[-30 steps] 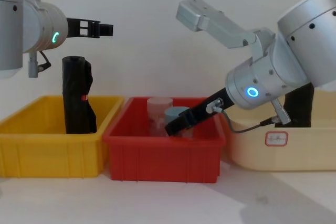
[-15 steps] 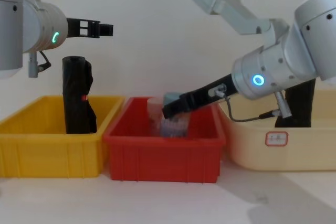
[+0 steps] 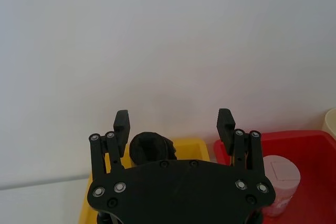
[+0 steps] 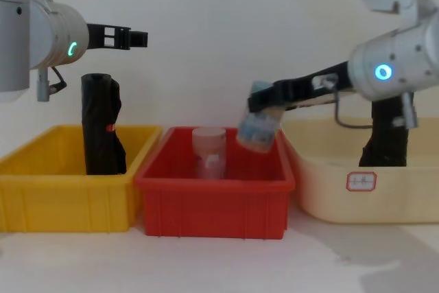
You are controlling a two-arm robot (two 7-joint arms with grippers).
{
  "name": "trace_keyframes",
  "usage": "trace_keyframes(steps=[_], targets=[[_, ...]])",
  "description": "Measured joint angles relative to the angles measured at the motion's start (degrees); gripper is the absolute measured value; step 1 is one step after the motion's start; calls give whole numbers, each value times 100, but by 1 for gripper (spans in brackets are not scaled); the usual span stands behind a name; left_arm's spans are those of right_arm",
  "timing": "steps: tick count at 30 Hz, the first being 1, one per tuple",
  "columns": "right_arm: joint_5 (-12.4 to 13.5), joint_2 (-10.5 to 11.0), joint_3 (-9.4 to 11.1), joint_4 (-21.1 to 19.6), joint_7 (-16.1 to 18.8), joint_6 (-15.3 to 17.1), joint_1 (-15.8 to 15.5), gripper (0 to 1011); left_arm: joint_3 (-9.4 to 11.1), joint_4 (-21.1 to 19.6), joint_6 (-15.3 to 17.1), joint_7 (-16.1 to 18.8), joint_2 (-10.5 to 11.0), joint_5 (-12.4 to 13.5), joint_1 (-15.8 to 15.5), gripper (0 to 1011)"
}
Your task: Pick up the garbage bag with the one hand and transfer it to the other hand.
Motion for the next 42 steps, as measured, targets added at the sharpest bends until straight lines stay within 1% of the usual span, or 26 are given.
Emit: trace_keyframes(steps=[1, 4, 5, 7, 8, 10, 11, 14, 16, 17, 21, 22, 24, 26, 28, 31, 32, 33, 35, 39, 42], targets=[[34, 20, 103, -71, -44, -1, -41, 672, 0, 0, 0, 0, -1, 0, 0, 1000], [79, 52, 233, -158, -113, -6, -93, 672, 0, 0, 0, 0, 0, 0, 0, 1001], [108, 71, 321, -215, -163, -13, -129, 672, 0, 0, 0, 0, -3, 0, 0, 1000], [138, 96, 410, -270, -223, -26, -174, 672, 0, 0, 0, 0, 0, 0, 0, 1000], [164, 115, 508, -321, -277, -38, -211, 672, 0, 0, 0, 0, -1, 0, 0, 1000], [194, 138, 601, -363, -332, -56, -249, 672, 0, 0, 0, 0, -2, 1, 0, 1000], [223, 158, 690, -399, -379, -76, -285, 672, 0, 0, 0, 0, 1, 0, 0, 1000], [286, 200, 877, -451, -456, -124, -367, 672, 0, 0, 0, 0, -1, 0, 0, 1000], [320, 215, 961, -464, -484, -150, -405, 672, 0, -1, 0, 0, -3, 0, 0, 1000], [362, 236, 1050, -473, -506, -181, -445, 672, 0, 0, 0, 0, -3, 0, 0, 1000], [452, 281, 1221, -487, -538, -244, -534, 672, 0, 0, 0, 0, -2, 0, 0, 1000], [480, 297, 1273, -493, -546, -262, -560, 690, 0, 0, 0, 0, 0, 0, 0, 1000], [509, 313, 1326, -497, -552, -282, -588, 762, 0, 0, 0, 0, -1, 0, 0, 1001], [545, 330, 1387, -503, -563, -305, -619, 781, 0, 0, 0, 0, -2, 0, 0, 1000], [564, 340, 1422, -506, -573, -317, -636, 848, 0, 0, 0, 0, -1, 0, 0, 1000], [593, 357, 1469, -511, -582, -338, -666, 919, 0, 0, 0, 0, -1, 0, 0, 1000], [598, 360, 1472, -513, -583, -340, -671, 962, 0, 0, 0, 0, -2, 0, 0, 1001], [604, 362, 1474, -514, -584, -343, -674, 962, 0, 0, 0, 0, -2, 0, 0, 1000], [612, 370, 1469, -527, -584, -357, -685, 1004, 0, 0, 0, 0, -1, 0, 0, 1000], [618, 388, 1422, -572, -552, -421, -719, 1004, 0, 0, 0, 0, 0, 0, 0, 1000], [606, 395, 1362, -641, -535, -571, -784, 1004, 0, 0, 0, 0, -1, 0, 0, 1000]])
